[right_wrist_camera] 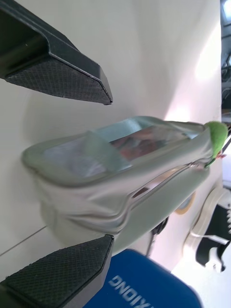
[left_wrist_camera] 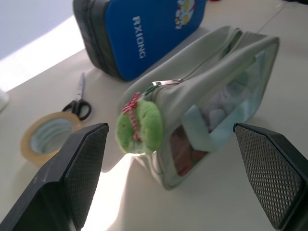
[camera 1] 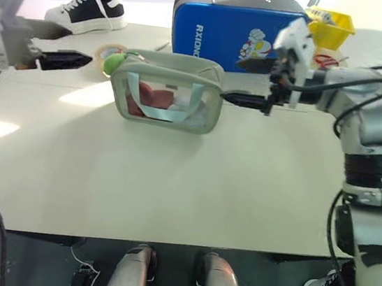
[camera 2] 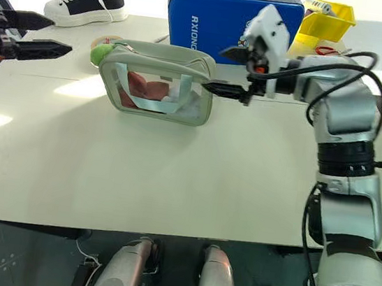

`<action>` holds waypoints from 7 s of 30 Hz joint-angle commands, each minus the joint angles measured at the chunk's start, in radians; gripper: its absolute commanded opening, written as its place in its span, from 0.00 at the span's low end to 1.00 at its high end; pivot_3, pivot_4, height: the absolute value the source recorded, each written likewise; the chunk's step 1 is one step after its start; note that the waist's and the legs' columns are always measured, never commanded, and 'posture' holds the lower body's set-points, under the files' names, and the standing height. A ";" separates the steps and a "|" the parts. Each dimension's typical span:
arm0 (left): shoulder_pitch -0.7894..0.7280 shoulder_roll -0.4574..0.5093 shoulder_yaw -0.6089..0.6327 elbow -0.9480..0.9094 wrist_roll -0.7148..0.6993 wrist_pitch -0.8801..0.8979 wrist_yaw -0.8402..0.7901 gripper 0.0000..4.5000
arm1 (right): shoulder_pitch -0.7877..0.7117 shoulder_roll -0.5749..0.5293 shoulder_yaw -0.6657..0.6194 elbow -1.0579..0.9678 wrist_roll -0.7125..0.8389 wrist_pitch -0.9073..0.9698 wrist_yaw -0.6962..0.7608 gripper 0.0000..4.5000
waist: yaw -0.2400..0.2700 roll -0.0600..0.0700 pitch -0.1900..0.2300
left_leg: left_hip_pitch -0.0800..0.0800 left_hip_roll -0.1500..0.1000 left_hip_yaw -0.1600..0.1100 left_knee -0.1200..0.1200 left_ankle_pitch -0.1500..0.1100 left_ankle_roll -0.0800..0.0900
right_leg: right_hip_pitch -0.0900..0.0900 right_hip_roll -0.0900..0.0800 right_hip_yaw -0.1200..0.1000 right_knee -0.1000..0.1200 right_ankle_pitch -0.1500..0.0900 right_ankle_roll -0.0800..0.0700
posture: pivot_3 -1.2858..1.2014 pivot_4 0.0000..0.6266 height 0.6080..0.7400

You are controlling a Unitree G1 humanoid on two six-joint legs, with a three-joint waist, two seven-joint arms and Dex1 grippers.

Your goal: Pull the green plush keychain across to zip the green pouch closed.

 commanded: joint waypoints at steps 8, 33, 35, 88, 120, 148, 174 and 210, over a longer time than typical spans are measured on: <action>-0.033 0.003 -0.028 -0.229 -0.073 0.062 -0.076 0.99 | -0.184 0.242 0.111 0.304 -0.188 -0.223 -0.114 1.00 | -0.003 0.000 0.000 | 0.000 0.000 0.000 0.000 0.005 -0.007 | 0.000 0.000 0.000 0.002 0.000 0.000 | 0.52 0.24 1.00; 0.040 0.060 0.045 -0.191 -0.058 0.042 -0.004 1.00 | -0.111 0.203 0.133 0.184 -0.291 -0.329 0.057 0.01 | 0.002 -0.001 0.000 | 0.002 0.000 -0.003 0.001 0.007 -0.010 | 0.000 0.001 0.001 0.008 0.000 0.000 | 0.52 0.24 1.00; 0.058 0.063 0.047 -0.199 -0.057 0.035 -0.003 1.00 | -0.055 0.186 0.138 0.055 -0.255 -0.213 0.087 0.01 | 0.001 -0.001 0.000 | 0.002 0.000 -0.002 0.001 0.006 -0.010 | 0.000 0.001 0.001 0.009 0.000 0.000 | 0.52 0.24 1.00; 0.021 -0.056 -0.175 -0.134 0.214 -0.230 -0.123 0.01 | -0.033 0.195 0.146 0.008 -0.255 -0.048 -0.070 0.00 | -0.001 -0.001 0.000 | 0.001 0.012 -0.002 0.011 0.004 -0.007 | -0.001 0.011 0.001 0.013 0.000 -0.005 | 0.52 0.24 1.00; 0.067 -0.007 -0.129 -0.100 0.206 -0.230 -0.085 0.99 | -0.058 0.219 0.152 0.057 -0.252 -0.070 -0.059 0.00 | -0.003 -0.001 0.000 | 0.000 0.013 -0.001 0.010 0.004 -0.007 | -0.002 0.012 0.001 0.013 0.000 -0.005 | 0.52 0.24 1.00; -0.085 -0.105 -0.132 0.065 0.270 -0.360 -0.034 0.01 | -0.048 0.208 0.152 0.037 -0.252 -0.057 -0.066 0.00 | 0.004 -0.001 0.000 | 0.000 0.013 -0.001 0.011 0.004 -0.007 | -0.002 0.012 0.001 0.012 0.000 -0.005 | 0.52 0.24 1.00; -0.005 -0.027 -0.158 0.001 0.311 -0.396 -0.101 0.86 | -0.035 0.206 0.152 0.023 -0.257 -0.063 -0.068 0.00 | 0.001 -0.001 0.000 | 0.000 0.013 -0.001 0.011 0.004 -0.007 | -0.002 0.012 0.001 0.013 0.000 -0.005 | 0.52 0.24 1.00; 0.095 -0.181 -0.166 0.015 0.314 -0.401 0.023 0.00 | -0.164 0.180 0.123 0.109 -0.244 -0.105 -0.019 0.99 | 0.002 -0.001 0.000 | 0.000 0.013 -0.001 0.011 0.004 -0.007 | -0.002 0.012 0.001 0.013 0.000 -0.006 | 0.52 0.24 1.00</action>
